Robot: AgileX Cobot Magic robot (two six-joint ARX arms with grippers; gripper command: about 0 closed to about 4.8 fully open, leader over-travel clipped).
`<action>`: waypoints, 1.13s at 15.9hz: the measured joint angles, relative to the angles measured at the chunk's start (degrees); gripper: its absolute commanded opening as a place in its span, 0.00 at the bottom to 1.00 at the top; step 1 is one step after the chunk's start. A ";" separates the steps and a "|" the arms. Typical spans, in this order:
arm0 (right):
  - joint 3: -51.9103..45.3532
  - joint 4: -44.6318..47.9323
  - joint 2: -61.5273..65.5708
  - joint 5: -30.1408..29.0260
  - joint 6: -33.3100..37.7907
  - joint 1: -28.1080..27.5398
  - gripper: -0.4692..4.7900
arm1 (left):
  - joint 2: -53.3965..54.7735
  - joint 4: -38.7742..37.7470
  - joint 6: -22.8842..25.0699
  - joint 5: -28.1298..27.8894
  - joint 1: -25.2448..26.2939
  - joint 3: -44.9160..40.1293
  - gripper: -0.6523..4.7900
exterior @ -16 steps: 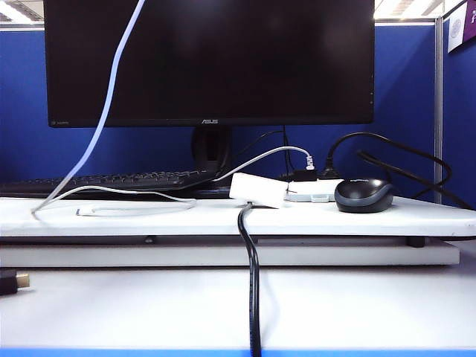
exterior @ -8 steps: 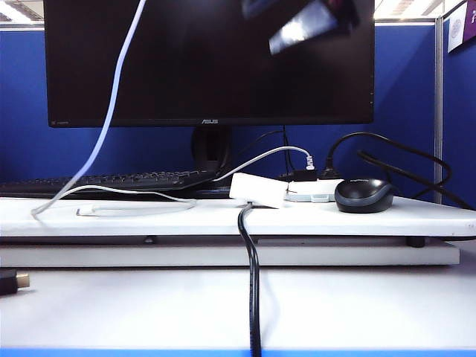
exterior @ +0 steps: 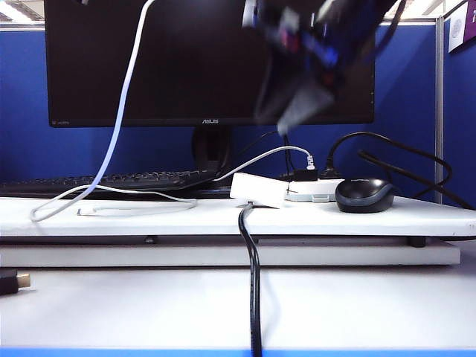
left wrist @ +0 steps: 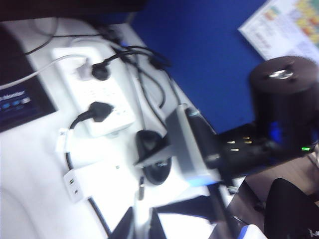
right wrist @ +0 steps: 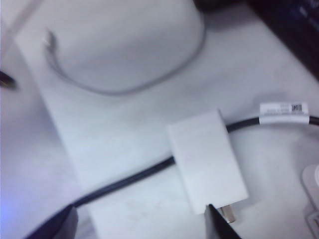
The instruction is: Pick up the Type-C charging cable and the charging base, insert one end of the Type-C charger into the corresponding slot on the base, and finally place the plugged-in charger back on the table.
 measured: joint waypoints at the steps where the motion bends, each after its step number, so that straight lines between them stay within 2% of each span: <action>1: 0.00 1.49 4.17 0.94 -3.17 0.00 0.85 | 0.00 -0.31 0.00 -0.07 -0.02 0.00 0.11; 2: 0.11 9.62 10.80 4.02 -6.34 0.00 0.85 | -0.02 -2.10 0.02 -0.17 -0.02 0.00 0.11; 3: 0.35 9.86 11.52 4.07 -6.60 0.00 0.85 | 0.00 -2.12 0.04 -0.20 -0.02 0.00 0.11; 4: 0.37 10.08 12.76 4.11 -6.60 0.00 0.20 | 0.00 -2.21 0.02 -0.17 -0.02 0.00 0.11; 5: 0.42 10.25 14.45 4.31 -6.84 -0.04 0.09 | -0.02 -2.75 0.02 -0.17 -0.02 0.00 0.11; 9: 0.79 9.90 14.08 4.74 -6.82 0.00 0.08 | -0.02 -4.13 0.57 0.26 -0.02 0.00 0.11; 13: 2.91 9.88 4.83 5.05 -6.82 0.00 0.08 | 0.00 -4.72 1.29 5.62 -0.02 0.00 0.11; 15: 2.93 10.86 -0.31 5.01 -6.82 0.00 0.08 | 0.00 -4.70 1.31 11.87 0.02 0.00 0.11; 16: 2.91 12.26 -3.63 5.01 -7.04 0.00 0.08 | 0.00 -4.61 1.29 18.51 0.00 0.00 0.11; 17: 2.91 13.05 -5.53 5.01 -7.65 0.00 0.08 | 0.00 -4.57 1.29 21.66 -0.02 0.00 0.11; 18: 2.91 14.38 -9.09 5.01 -10.01 0.00 0.08 | 0.00 -4.13 0.83 28.46 -0.07 0.00 0.11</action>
